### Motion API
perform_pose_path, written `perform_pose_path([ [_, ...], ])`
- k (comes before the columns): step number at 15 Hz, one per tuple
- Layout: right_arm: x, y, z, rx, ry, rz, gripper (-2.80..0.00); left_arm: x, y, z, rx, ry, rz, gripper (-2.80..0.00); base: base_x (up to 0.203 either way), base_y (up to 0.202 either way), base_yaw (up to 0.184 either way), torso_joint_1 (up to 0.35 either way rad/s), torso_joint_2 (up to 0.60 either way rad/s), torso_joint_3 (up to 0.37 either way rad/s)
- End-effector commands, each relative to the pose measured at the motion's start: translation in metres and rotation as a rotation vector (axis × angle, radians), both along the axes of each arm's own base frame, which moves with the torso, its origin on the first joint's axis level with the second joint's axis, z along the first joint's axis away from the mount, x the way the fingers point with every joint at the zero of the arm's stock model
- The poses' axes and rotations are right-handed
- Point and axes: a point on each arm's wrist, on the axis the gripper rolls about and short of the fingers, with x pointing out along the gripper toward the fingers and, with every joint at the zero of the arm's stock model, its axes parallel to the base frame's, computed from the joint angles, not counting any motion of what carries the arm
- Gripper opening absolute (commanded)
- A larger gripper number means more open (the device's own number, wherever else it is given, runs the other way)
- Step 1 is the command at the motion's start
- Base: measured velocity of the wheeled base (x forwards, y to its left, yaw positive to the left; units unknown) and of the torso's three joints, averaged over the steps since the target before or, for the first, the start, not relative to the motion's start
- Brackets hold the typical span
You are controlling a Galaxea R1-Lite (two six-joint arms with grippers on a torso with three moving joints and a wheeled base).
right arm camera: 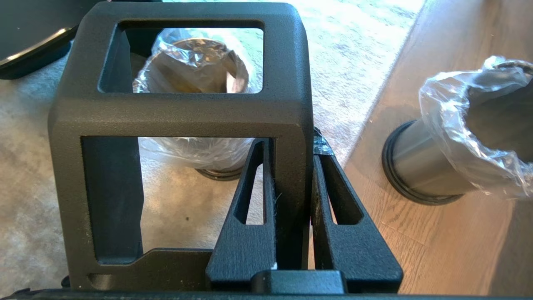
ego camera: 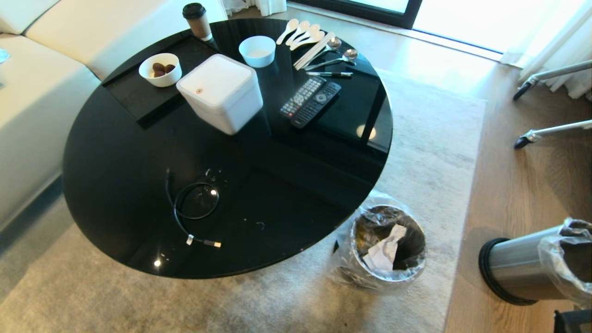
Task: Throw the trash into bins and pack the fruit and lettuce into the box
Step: Throw it into the trash can on the right
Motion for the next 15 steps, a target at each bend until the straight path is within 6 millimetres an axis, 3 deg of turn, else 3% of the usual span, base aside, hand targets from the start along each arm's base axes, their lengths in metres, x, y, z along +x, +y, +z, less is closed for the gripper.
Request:
perform_pose_path([
  [1, 0.0000, 0.0000, 0.0002, 0.000, 0.000, 0.000, -2.80, 0.0001, 0.0000, 0.0001, 0.001, 0.001, -0.001, -2.80, 0.001, 0.007, -0.076, 0.000, 0.00, 0.000],
  [15, 0.0001, 0.0000, 0.0000, 0.000, 0.001, 0.000, -2.80, 0.0001, 0.0001, 0.0000, -0.003, 0.002, 0.006, -2.80, 0.000, 0.008, -0.165, 0.003, 0.00, 0.002],
])
